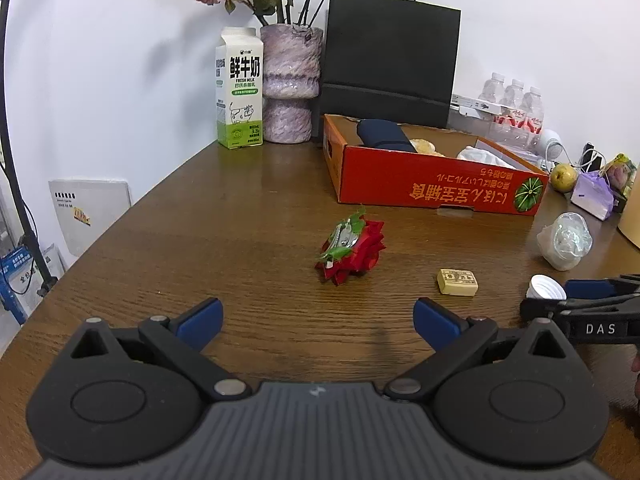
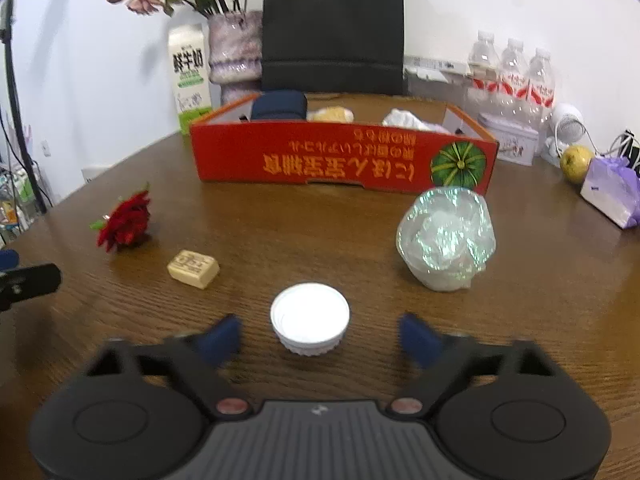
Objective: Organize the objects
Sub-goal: 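Grasp the white bottle cap with the right tool, then grasp the red flower-wrapped snack with the left tool while the right tool holds the cap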
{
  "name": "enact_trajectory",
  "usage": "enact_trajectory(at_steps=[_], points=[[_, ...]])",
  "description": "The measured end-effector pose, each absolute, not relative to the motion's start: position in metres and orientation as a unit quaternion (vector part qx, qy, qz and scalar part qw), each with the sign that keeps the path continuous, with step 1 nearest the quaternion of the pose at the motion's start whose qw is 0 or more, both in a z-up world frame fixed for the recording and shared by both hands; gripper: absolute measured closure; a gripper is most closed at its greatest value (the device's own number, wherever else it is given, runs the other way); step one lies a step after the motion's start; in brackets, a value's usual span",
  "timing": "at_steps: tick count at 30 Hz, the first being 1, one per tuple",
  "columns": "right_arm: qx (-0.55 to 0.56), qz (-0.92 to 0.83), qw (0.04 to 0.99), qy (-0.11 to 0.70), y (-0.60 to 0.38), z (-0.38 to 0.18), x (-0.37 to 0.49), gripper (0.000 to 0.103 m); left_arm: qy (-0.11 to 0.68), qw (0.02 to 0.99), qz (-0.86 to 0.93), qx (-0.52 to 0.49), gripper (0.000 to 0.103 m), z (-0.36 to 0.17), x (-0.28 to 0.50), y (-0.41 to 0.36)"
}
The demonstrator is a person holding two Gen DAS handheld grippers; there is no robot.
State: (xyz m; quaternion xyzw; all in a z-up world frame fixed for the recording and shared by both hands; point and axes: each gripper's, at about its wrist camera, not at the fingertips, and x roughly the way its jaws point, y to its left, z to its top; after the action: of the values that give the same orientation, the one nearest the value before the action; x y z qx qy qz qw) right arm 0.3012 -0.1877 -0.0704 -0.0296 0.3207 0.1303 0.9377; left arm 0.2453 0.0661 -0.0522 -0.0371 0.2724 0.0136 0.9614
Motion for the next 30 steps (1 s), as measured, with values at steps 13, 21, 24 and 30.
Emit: enact_trajectory(at_steps=[13,21,24,30], points=[[-0.019,0.133,0.954,0.266,-0.195,-0.060,0.288,0.064,0.280,0.959,0.018,-0.028,0.000,-0.049,0.254,0.062],[-0.017,0.113,0.966,0.233,-0.203,-0.053,0.285,0.064,0.287,0.958,-0.002,0.022,0.000,-0.034,0.296,0.045],[-0.012,0.110,0.967,0.229,-0.206,-0.052,0.285,0.064,0.293,0.956,0.003,0.014,0.000,-0.039,0.317,0.040],[-0.010,0.110,0.967,0.228,-0.206,-0.052,0.286,0.064,0.307,0.951,0.024,0.011,0.002,-0.055,0.342,0.033]])
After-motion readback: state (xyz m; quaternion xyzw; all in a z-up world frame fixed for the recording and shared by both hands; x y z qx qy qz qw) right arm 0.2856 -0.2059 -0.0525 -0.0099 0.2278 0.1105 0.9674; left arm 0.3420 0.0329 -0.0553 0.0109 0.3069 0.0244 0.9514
